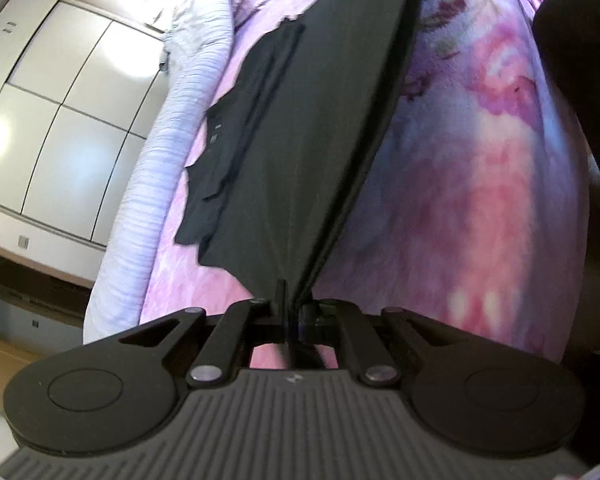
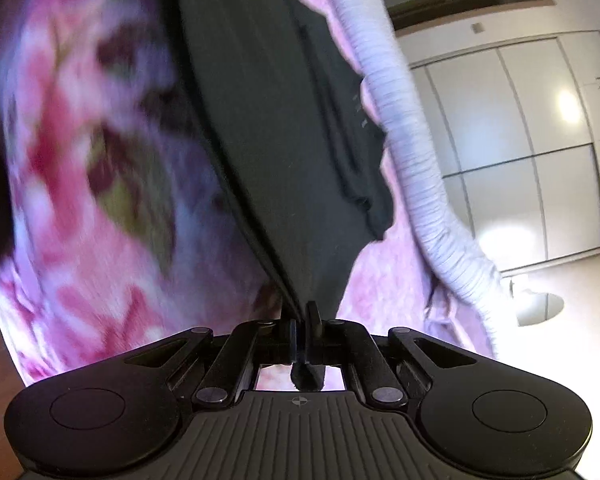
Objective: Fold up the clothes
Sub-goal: 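Grasp the hem with both grippers and fold it up toward the collar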
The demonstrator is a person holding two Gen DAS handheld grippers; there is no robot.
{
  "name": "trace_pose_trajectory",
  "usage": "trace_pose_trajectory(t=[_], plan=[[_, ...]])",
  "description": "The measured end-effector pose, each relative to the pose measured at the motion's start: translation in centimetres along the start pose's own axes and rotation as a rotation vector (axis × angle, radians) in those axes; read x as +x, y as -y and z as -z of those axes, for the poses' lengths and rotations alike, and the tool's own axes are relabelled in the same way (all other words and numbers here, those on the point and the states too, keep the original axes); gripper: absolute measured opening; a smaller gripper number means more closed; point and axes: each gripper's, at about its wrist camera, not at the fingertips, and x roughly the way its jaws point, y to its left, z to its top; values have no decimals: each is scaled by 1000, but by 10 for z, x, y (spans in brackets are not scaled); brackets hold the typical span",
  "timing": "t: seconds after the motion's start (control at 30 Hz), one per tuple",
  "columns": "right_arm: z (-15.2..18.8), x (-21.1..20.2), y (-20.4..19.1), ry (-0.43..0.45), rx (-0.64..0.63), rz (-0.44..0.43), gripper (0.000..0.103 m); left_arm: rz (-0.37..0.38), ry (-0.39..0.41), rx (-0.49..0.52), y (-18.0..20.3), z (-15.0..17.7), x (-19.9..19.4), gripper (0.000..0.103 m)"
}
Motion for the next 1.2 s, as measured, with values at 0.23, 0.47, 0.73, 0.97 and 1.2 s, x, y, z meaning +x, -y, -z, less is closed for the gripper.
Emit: trace_pose_trajectory(t=[0.23, 0.47, 0.73, 0.97, 1.2], plan=[[-18, -83, -5, 42, -10, -10, 1, 33, 32, -20, -6, 34, -77, 2], [-23, -196, -43, 51, 73, -49, 1, 164, 36, -72, 21, 71, -168, 2], [-27, -274, -75, 29, 153, -68, 1, 271, 16, -154, 33, 85, -228, 2], [-35, -279, -62, 36, 100, -51, 1, 229, 64, -157, -18, 69, -221, 3], [-56, -219, 41, 120, -15, 41, 1, 167, 123, -161, -134, 44, -157, 3]])
